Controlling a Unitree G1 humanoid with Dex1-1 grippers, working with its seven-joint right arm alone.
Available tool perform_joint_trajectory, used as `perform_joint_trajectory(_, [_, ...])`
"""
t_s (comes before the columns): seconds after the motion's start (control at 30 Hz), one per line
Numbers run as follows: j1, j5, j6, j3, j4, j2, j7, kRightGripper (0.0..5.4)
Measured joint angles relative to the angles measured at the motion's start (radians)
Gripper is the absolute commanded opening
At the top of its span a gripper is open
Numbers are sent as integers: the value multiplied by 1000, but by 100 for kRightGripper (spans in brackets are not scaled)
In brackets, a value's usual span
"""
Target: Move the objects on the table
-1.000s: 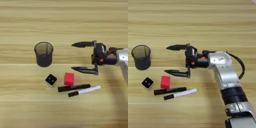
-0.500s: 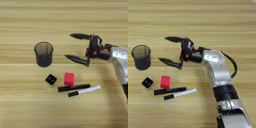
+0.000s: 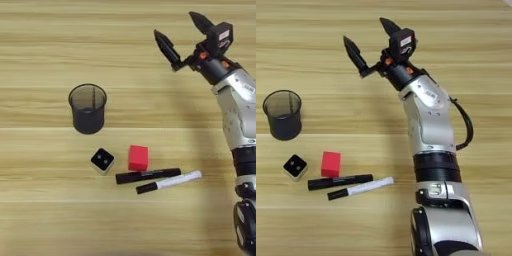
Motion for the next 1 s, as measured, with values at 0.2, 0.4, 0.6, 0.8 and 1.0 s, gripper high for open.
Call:
perform_joint_trajectory(0.2, [15, -81, -144, -36, 64, 12, -144, 537])
perform_joint_trajectory(0.4, [43, -92, -228, -62, 107, 37, -228, 537])
perform_joint_trajectory(0.6, [53, -102, -258, -52, 138, 43, -230, 537])
perform_joint_trajectory(0.8, [55, -118, -294, -41, 156, 43, -240, 537])
perform_joint_trajectory(1.0, [59, -136, -306, -32, 168, 43, -260, 537])
